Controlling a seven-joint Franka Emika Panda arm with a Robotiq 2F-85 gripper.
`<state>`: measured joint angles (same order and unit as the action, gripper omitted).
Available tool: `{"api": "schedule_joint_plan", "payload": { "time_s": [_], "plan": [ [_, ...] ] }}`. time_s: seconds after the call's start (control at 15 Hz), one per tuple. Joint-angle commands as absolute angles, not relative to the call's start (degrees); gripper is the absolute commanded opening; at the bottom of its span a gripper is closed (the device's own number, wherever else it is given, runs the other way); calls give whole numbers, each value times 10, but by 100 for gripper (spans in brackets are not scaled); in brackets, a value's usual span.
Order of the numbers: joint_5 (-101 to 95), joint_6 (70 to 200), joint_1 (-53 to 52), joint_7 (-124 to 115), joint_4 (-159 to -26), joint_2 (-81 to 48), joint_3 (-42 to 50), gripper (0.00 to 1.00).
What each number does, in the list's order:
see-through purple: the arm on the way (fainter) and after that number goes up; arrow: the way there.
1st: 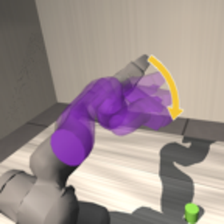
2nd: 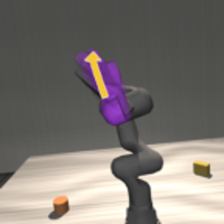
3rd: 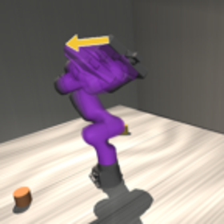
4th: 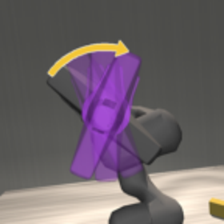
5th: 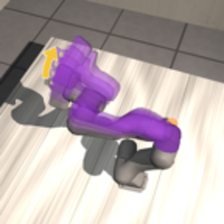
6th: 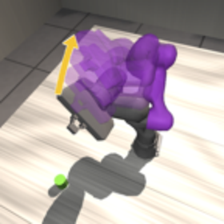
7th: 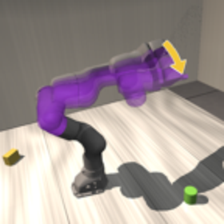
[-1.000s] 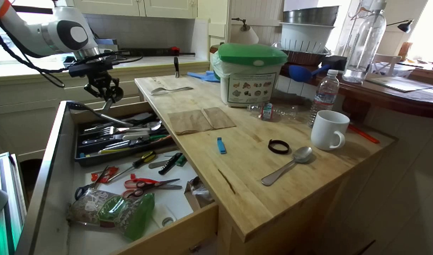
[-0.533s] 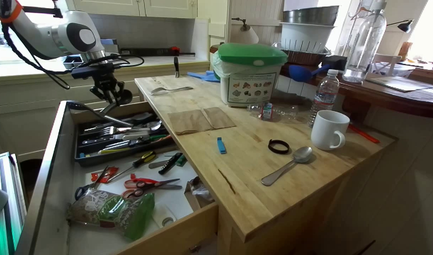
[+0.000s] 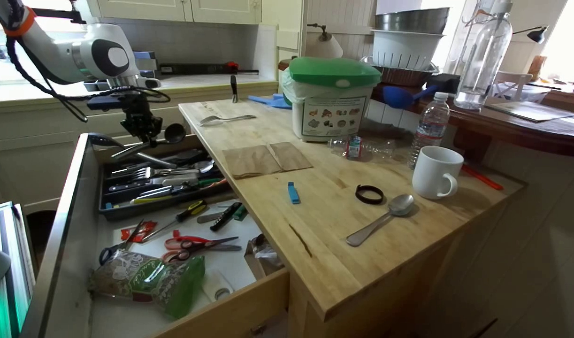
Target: Put the ladle in the open drawer.
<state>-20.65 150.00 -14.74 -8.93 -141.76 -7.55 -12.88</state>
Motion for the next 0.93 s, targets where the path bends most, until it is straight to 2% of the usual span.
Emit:
{"api": "schedule_joint_plan", "payload": {
  "time_s": [0.0, 0.4, 0.87],
  "plan": [
    [-158, 1541, -159, -113, -1407, -119, -135, 6],
    [-67, 1718, -156, -113, -1418, -163, -134, 6],
    [10, 1877, -128, -110, -1444, -212, -178, 6]
  ]
}}
